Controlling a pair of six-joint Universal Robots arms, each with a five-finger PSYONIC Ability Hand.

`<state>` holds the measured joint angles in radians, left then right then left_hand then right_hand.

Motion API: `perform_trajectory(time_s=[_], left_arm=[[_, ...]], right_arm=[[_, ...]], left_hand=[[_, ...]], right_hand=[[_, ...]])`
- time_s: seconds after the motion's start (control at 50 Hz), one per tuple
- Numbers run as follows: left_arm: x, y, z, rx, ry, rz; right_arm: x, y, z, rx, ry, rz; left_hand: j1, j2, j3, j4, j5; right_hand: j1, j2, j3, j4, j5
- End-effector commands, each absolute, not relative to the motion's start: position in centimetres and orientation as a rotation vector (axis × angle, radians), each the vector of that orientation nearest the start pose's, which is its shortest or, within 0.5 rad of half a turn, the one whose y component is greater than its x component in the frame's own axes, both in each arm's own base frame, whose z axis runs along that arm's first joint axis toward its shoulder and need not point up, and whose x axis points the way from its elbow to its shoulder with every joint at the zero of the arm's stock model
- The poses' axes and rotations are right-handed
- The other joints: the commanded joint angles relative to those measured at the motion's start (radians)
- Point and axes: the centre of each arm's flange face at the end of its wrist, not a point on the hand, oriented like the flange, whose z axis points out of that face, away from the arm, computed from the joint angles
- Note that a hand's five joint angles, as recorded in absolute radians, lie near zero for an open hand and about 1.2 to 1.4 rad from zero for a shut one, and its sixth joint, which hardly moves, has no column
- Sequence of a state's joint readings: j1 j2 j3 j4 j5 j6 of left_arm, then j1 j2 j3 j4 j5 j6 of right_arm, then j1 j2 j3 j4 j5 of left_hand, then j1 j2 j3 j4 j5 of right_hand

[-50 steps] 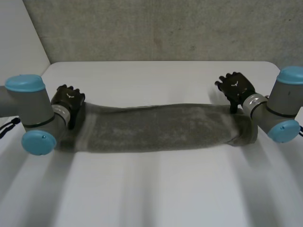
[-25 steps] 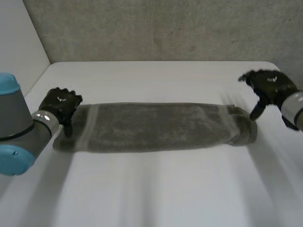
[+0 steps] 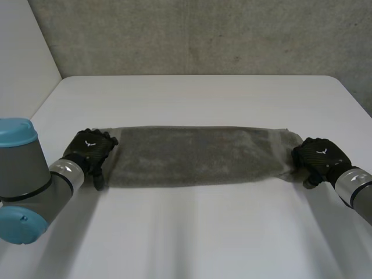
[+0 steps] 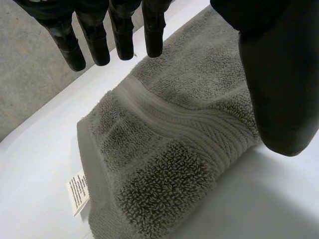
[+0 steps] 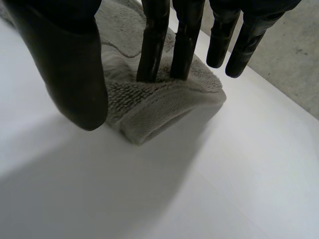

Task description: Fold the towel.

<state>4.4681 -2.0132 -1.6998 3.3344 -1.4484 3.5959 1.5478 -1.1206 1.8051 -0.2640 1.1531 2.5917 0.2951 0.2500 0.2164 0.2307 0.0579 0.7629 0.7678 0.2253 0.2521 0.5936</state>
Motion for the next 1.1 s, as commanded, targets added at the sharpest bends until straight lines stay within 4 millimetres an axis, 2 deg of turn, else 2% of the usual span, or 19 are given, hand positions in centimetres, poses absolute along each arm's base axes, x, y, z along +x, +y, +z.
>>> perform_trajectory(time_s=[0.02,0.14,0.22,0.38,0.54,0.58,0.66,0.7,0.74,0.76,0.8,0.82,0.86,0.92,0.96,0.98,1.02,1.04,1.1], left_arm=[[-22.0,-29.1,14.3,0.989,2.392,-1.755],[-22.0,-29.1,14.1,0.988,2.395,-1.751],[-22.0,-29.1,14.1,0.988,2.395,-1.751],[-21.8,-29.2,14.1,0.980,2.397,-1.747],[-21.6,-29.2,14.0,0.973,2.403,-1.738],[-21.6,-29.1,14.1,0.976,2.401,-1.740],[-21.7,-29.0,14.1,0.980,2.400,-1.743],[-21.8,-29.0,14.2,0.982,2.398,-1.746],[-21.9,-28.9,14.2,0.986,2.398,-1.747],[-21.9,-28.9,14.2,0.986,2.398,-1.747],[-21.9,-28.9,14.2,0.986,2.398,-1.747],[-21.9,-28.9,14.2,0.986,2.398,-1.747],[-21.8,-28.8,14.1,0.987,2.401,-1.743],[-21.8,-28.8,14.1,0.985,2.399,-1.744],[-21.8,-28.8,14.1,0.985,2.399,-1.744],[-21.8,-28.8,14.1,0.985,2.399,-1.744],[-21.8,-28.9,14.2,0.983,2.397,-1.745],[-21.8,-28.9,14.2,0.981,2.399,-1.746],[-21.8,-29.0,14.3,0.980,2.389,-1.756]], right_arm=[[16.1,-32.9,11.8,-1.007,2.342,-1.822],[15.9,-33.6,11.6,-1.004,2.338,-1.840],[15.7,-33.8,11.7,-1.000,2.336,-1.847],[12.3,-35.2,12.1,-0.963,2.420,-1.883],[6.4,-38.3,14.0,-1.203,2.481,-2.085],[4.4,-39.7,15.8,-1.355,2.472,-2.201],[4.9,-40.0,17.9,-1.468,2.419,-2.249],[6.1,-39.8,19.2,-1.488,2.374,-2.251],[10.7,-38.7,20.9,-1.554,2.213,-2.238],[10.8,-38.7,20.9,-1.554,2.212,-2.238],[16.2,-36.6,21.7,-1.613,2.034,-2.215],[16.3,-36.6,21.7,-1.613,2.034,-2.215],[22.1,-33.6,22.0,-1.701,1.836,-2.180],[24.9,-31.9,22.2,-1.735,1.742,-2.168],[29.3,-28.7,22.2,-1.781,1.626,-2.144],[29.3,-28.7,22.2,-1.781,1.626,-2.144],[33.3,-26.0,21.3,-1.821,1.545,-2.102],[33.3,-26.0,21.2,-1.821,1.545,-2.102],[37.0,-23.5,20.0,-1.858,1.454,-2.065]], left_hand=[[-0.093,-0.048,-0.042,-0.056,-0.031],[-0.096,-0.051,-0.042,-0.056,-0.034],[-0.099,-0.054,-0.042,-0.056,-0.037],[-0.099,-0.054,-0.042,-0.056,-0.037],[-0.102,-0.057,-0.042,-0.056,-0.040],[-0.102,-0.057,-0.042,-0.056,-0.040],[-0.102,-0.057,-0.042,-0.056,-0.040],[-0.102,-0.057,-0.042,-0.056,-0.040],[-0.102,-0.057,-0.042,-0.056,-0.040],[-0.102,-0.057,-0.042,-0.056,-0.040],[-0.102,-0.057,-0.042,-0.056,-0.040],[-0.102,-0.057,-0.042,-0.056,-0.040],[-0.102,-0.057,-0.042,-0.056,-0.040],[-0.102,-0.057,-0.042,-0.056,-0.040],[-0.102,-0.057,-0.042,-0.056,-0.040],[-0.102,-0.057,-0.042,-0.056,-0.040],[-0.102,-0.057,-0.042,-0.056,-0.040],[-0.102,-0.057,-0.042,-0.056,-0.040],[-0.102,-0.057,-0.042,-0.056,-0.040]], right_hand=[[0.176,0.171,-0.051,-0.078,0.171],[0.633,0.628,-0.051,-0.078,0.627],[0.633,0.628,-0.051,-0.078,0.628],[0.633,0.628,-0.051,-0.078,0.628],[0.633,0.628,-0.051,-0.078,0.628],[0.633,0.628,-0.051,-0.078,0.628],[0.633,0.628,-0.051,-0.078,0.628],[0.633,0.628,-0.051,-0.078,0.628],[0.633,0.628,-0.051,-0.078,0.628],[0.633,0.628,-0.051,-0.078,0.628],[0.633,0.628,-0.051,-0.078,0.628],[0.633,0.628,-0.051,-0.078,0.628],[0.633,0.628,-0.051,-0.078,0.628],[0.633,0.628,-0.051,-0.078,0.628],[0.633,0.628,-0.051,-0.078,0.628],[0.633,0.628,-0.051,-0.078,0.628],[0.633,0.628,-0.051,-0.078,0.628],[0.633,0.628,-0.051,-0.078,0.628],[0.633,0.628,-0.051,-0.078,0.628]])
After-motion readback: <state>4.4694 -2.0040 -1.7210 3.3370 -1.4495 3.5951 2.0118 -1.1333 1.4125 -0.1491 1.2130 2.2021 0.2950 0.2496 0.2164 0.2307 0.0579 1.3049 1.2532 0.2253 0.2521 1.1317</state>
